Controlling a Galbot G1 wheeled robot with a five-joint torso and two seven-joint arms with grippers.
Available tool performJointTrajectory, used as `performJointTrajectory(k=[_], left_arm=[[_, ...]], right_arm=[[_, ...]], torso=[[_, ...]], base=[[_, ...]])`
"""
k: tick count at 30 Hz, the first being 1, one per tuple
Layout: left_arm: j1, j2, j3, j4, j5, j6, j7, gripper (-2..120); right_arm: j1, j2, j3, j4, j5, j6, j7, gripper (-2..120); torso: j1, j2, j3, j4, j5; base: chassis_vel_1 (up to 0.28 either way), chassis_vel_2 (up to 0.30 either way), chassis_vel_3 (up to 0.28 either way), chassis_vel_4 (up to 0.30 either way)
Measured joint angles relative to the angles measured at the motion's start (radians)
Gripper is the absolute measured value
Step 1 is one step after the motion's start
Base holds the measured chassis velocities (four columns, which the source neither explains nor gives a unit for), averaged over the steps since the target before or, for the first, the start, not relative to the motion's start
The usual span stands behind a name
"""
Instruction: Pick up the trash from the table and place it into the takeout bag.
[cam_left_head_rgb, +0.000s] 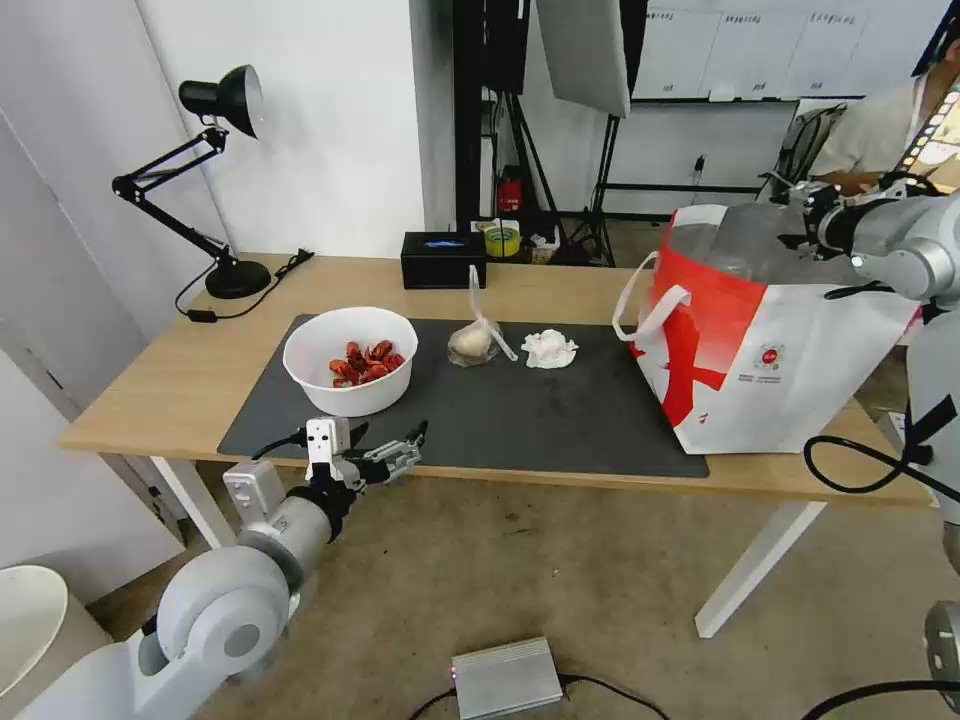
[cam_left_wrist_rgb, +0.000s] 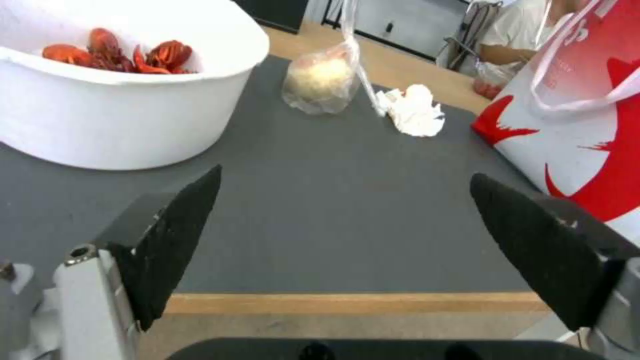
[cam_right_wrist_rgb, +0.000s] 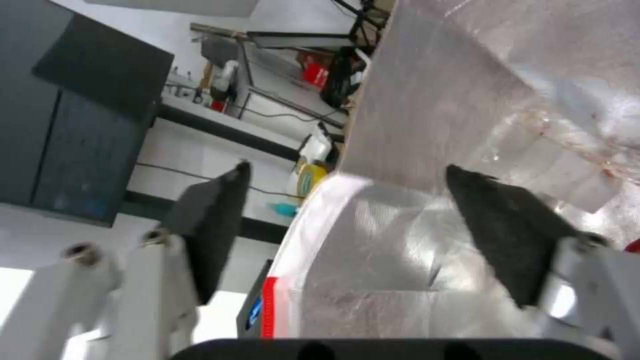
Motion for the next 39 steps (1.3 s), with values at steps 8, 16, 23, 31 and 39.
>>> performJointTrajectory(k=[8,16,23,31,39], left_arm=[[0.008,0.0,-0.019,-0.004,-0.001,0.0,0.0,100],[0.015,0.0,-0.025,-0.006,-0.001,0.0,0.001,100],[0.02,-0.002,-0.028,-0.007,-0.001,0.0,0.001,100],[0.048,-0.006,-0.057,-0.013,0.01,0.0,0.005,100],[0.107,-0.002,-0.115,-0.017,0.035,-0.023,0.029,100]], right_arm=[[-0.013,-0.01,0.0,0.046,0.007,-0.007,-0.014,99],[-0.049,-0.024,-0.001,0.106,0.007,-0.019,-0.041,100],[-0.076,-0.037,-0.001,0.142,0.003,-0.033,-0.074,100],[-0.245,-0.107,-0.05,0.385,-0.234,-0.081,-0.374,100],[-0.486,-0.231,-0.077,0.53,-0.616,-0.023,-0.729,100]], torso=[[0.0,0.0,0.0,0.0001,0.0],[0.0,0.0,0.0,0.0001,0.0],[0.0,0.0,0.0,0.0,-0.0001],[0.0,0.0,0.0,0.0002,-0.0001],[0.0,0.0,0.0,-0.0001,0.0002]], base=[[0.0,0.0,0.0,0.0],[0.0,0.0,0.0,0.0],[0.0,0.0,0.0,0.0],[0.0,0.0,0.0,0.0],[0.0,0.0,0.0,0.0]])
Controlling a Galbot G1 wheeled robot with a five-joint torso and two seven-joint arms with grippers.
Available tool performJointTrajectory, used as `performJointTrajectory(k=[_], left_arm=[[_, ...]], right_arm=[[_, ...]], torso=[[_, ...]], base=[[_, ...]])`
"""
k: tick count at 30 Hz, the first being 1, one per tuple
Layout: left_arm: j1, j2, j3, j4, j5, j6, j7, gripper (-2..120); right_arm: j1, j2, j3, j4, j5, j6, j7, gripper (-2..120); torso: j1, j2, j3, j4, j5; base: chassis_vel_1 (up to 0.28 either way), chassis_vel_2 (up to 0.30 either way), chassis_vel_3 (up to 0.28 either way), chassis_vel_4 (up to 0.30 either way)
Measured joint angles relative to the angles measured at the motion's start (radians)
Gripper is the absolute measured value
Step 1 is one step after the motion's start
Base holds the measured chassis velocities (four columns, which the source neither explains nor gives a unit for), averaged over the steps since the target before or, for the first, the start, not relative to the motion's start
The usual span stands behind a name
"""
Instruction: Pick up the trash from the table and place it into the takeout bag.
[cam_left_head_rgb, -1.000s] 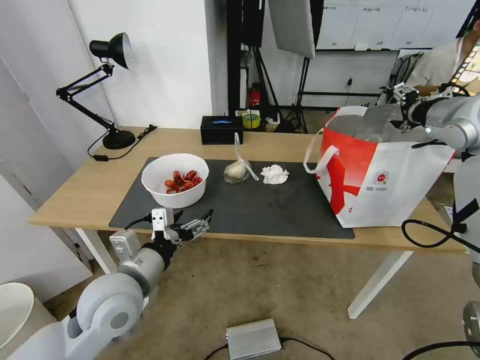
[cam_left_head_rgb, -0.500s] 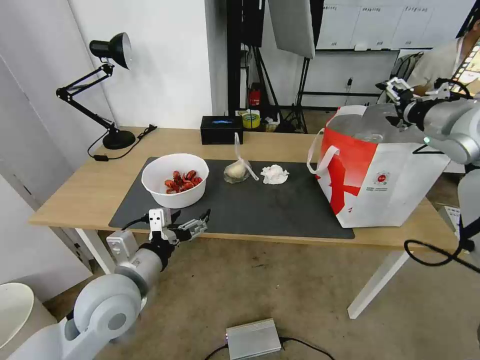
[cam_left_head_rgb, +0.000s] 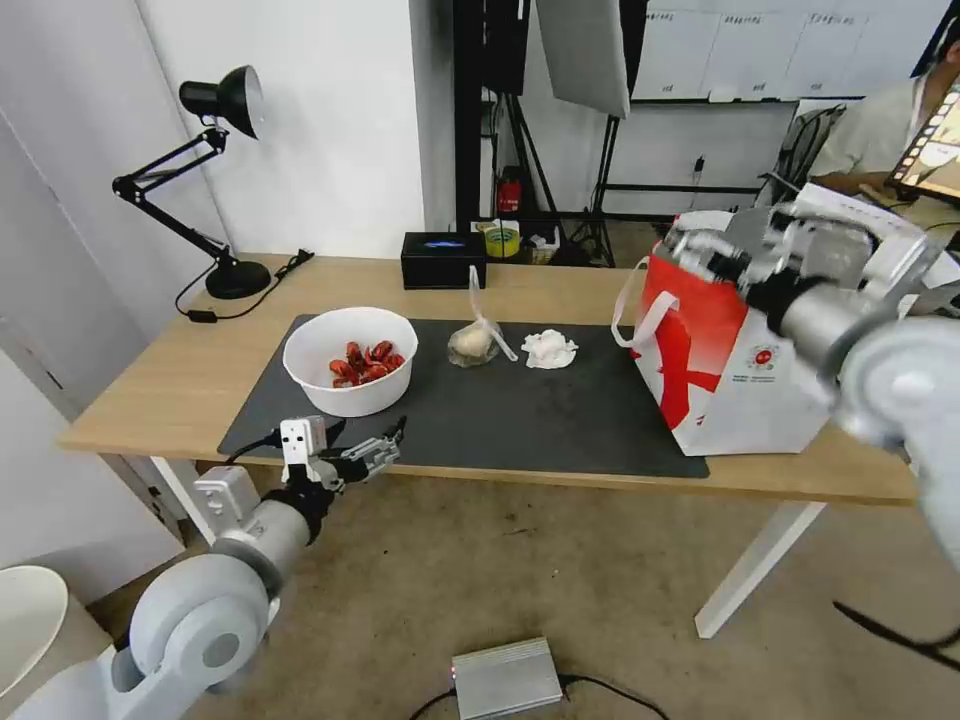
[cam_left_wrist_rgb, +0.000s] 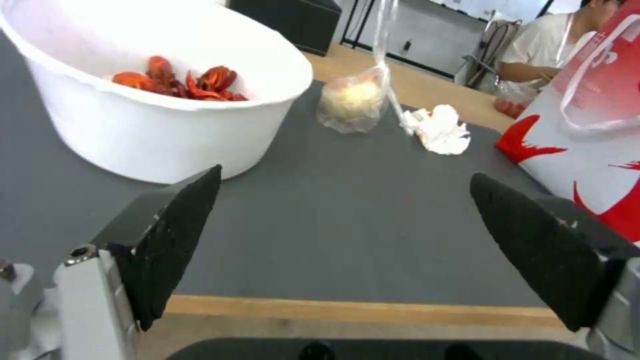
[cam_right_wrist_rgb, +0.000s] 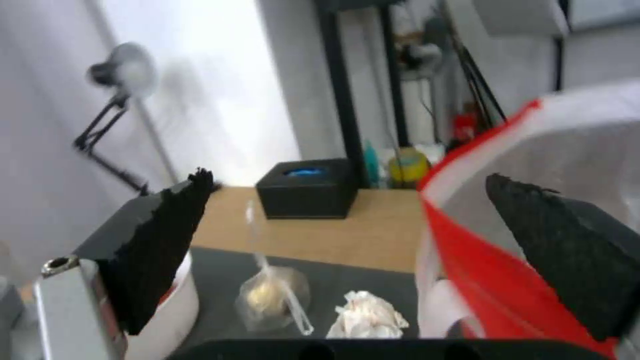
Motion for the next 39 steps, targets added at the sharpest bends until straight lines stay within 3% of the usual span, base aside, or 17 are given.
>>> performJointTrajectory(k=[2,6,16,22,28,39], left_arm=[[0.025,-0.015,-0.024,-0.002,0.022,-0.003,0.007,100],[0.047,-0.018,-0.049,-0.008,0.041,-0.004,0.01,100],[0.119,-0.023,-0.121,-0.008,0.102,-0.008,0.026,100],[0.16,-0.024,-0.16,0.003,0.144,-0.02,0.035,100],[0.197,-0.036,-0.183,0.012,0.176,-0.024,0.028,100],[0.204,-0.035,-0.189,0.015,0.182,0.004,-0.016,100]], right_arm=[[-0.082,-0.037,0.016,0.038,-0.154,0.069,-0.149,100],[-0.119,-0.055,0.019,0.051,-0.237,0.12,-0.223,100],[-0.292,-0.048,0.083,0.049,-0.388,0.224,-0.317,100],[-0.442,-0.061,0.116,0.023,-0.419,0.394,-0.387,100],[-0.616,-0.054,0.164,0.054,-0.452,0.489,-0.375,100],[-0.811,-0.013,0.223,0.082,-0.49,0.505,-0.253,100]], torso=[[0.0,0.0,0.0,0.0,-0.0002],[0.0,0.0,0.0,0.0,-0.0002],[0.0,0.0,0.0,0.0001,-0.0001],[0.0,0.0,0.0,0.0001,-0.0001],[0.0,0.0,0.0,0.0003,-0.0002],[0.0,0.0,0.0,0.0001,-0.0002]], base=[[0.0,0.0,0.0,0.0],[0.0,0.0,0.0,0.0],[0.0,0.0,0.0,0.0],[0.0,0.0,0.0,0.0],[0.0,0.0,0.0,0.0],[0.0,0.0,0.0,0.0]])
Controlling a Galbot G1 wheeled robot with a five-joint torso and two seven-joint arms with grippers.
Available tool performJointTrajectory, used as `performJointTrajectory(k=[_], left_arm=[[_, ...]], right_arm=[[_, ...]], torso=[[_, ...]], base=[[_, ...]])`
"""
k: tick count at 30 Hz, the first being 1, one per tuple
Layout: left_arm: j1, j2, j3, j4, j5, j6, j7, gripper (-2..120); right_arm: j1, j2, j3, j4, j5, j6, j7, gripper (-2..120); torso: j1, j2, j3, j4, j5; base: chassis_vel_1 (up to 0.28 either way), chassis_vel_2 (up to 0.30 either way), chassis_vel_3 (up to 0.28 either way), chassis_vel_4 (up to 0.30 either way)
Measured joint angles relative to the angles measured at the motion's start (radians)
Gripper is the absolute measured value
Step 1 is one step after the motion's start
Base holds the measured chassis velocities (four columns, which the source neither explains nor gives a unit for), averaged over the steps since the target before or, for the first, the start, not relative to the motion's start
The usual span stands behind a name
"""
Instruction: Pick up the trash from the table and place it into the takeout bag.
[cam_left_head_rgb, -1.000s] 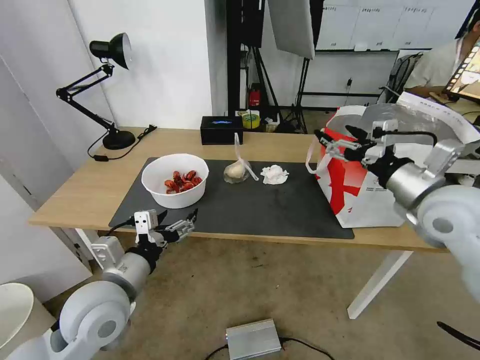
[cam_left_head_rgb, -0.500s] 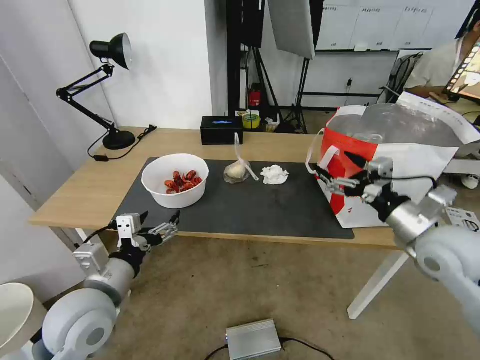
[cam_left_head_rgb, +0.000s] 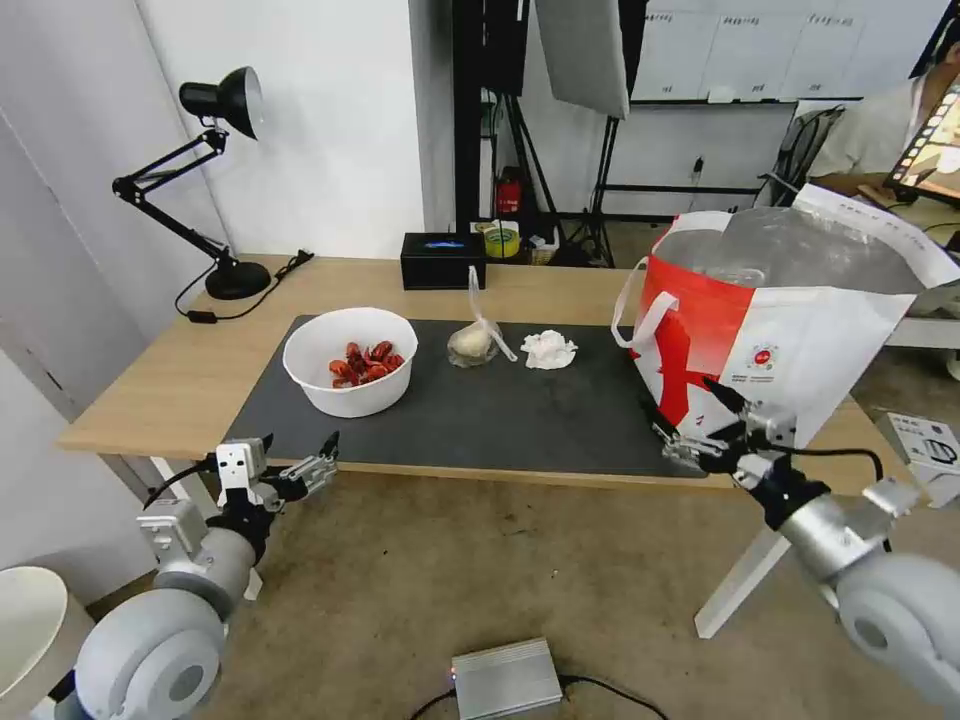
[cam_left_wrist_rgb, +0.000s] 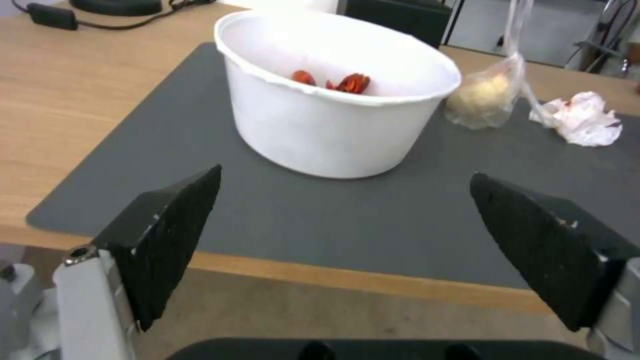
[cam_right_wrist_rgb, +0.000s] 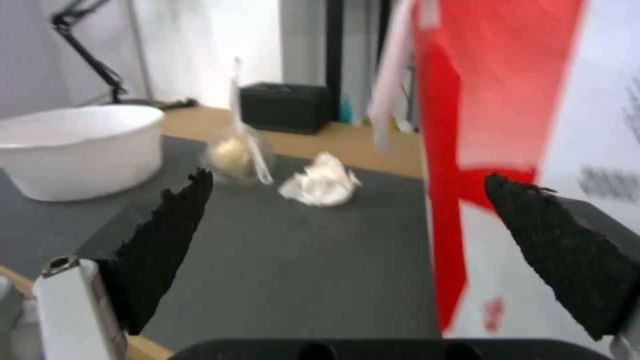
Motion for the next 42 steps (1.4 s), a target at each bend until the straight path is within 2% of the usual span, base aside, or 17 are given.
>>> performJointTrajectory(k=[7,13,20,42], left_arm=[[0.003,-0.003,-0.004,-0.001,0.0,0.035,-0.036,100],[0.011,0.005,-0.025,-0.003,0.006,0.08,-0.056,100],[0.02,0.011,-0.036,-0.016,-0.023,0.15,-0.115,100],[0.013,0.003,-0.016,0.001,-0.022,0.13,-0.097,100]], right_arm=[[-0.054,0.015,0.012,0.002,0.0,-0.031,0.029,100],[-0.081,0.014,0.013,0.014,0.005,-0.095,0.069,100],[-0.096,0.025,0.008,0.036,0.004,-0.147,0.112,100],[-0.122,0.029,0.006,0.078,0.026,-0.214,0.18,100]], torso=[[0.0,0.0,0.0,-0.0001,0.0],[0.0,0.0,0.0,0.0,0.0],[0.0,0.0,0.0,0.0001,0.0001],[0.0,0.0,0.0,0.0,0.0001]], base=[[0.0,0.0,0.0,0.0],[0.0,0.0,0.0,0.0],[0.0,0.0,0.0,0.0],[0.0,0.0,0.0,0.0]])
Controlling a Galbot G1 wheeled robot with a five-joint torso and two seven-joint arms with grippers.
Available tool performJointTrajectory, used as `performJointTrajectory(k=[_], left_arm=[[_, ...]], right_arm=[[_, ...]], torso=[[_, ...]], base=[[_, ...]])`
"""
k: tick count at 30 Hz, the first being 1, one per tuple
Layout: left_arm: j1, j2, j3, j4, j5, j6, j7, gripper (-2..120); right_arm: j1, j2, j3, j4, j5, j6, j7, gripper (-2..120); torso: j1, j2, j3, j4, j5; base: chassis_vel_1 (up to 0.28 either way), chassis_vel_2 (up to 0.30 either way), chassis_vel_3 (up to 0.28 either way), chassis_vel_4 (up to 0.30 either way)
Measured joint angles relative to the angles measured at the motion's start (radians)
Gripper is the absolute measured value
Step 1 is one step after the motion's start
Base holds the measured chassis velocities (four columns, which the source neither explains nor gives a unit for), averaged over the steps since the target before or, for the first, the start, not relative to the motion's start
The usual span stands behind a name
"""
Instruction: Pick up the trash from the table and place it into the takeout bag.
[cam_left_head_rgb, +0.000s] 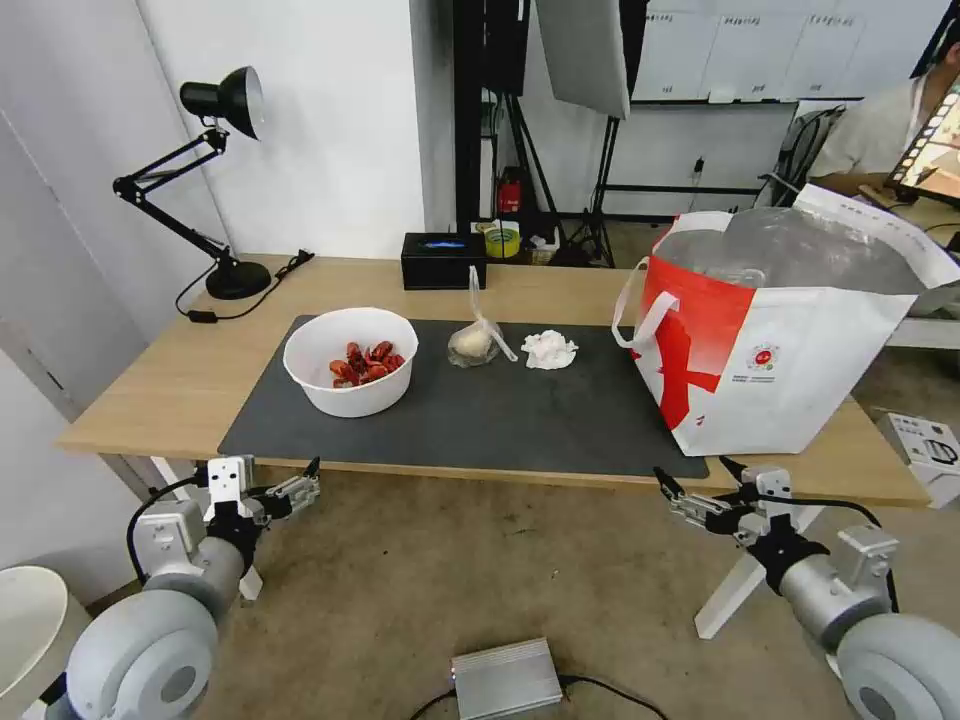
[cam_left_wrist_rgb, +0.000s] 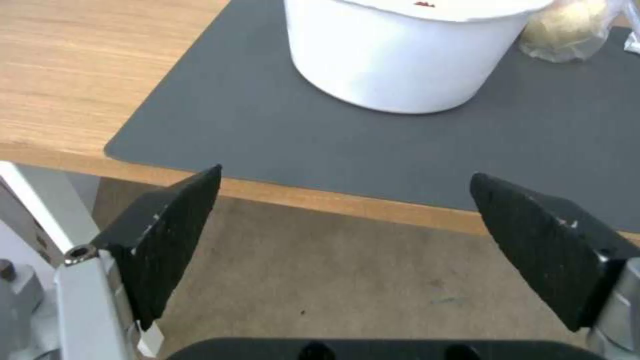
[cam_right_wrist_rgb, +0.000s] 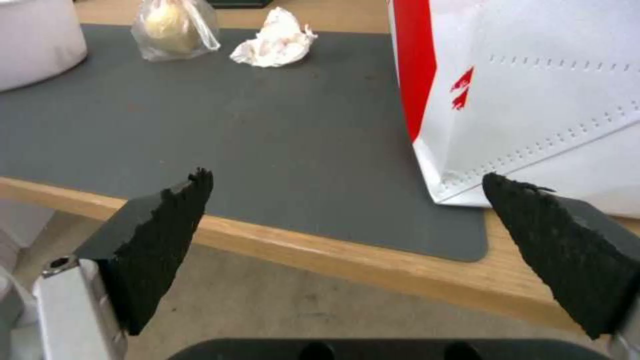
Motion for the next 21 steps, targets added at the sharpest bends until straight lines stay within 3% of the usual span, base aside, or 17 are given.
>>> performJointTrajectory(k=[13,21], left_arm=[[-0.002,0.0,0.007,-0.005,0.005,-0.009,0.003,100],[-0.004,-0.008,0.014,-0.025,-0.002,-0.011,-0.004,100]], right_arm=[[0.02,-0.007,-0.014,0.022,0.028,-0.013,0.018,100],[0.236,-0.036,-0.132,0.002,0.129,-0.051,-0.015,100]], torso=[[0.0,0.0,0.0,-0.0001,0.0001],[0.0,0.0,0.0,-0.0001,-0.0001]], base=[[0.0,0.0,0.0,0.0],[0.0,0.0,0.0,0.0]])
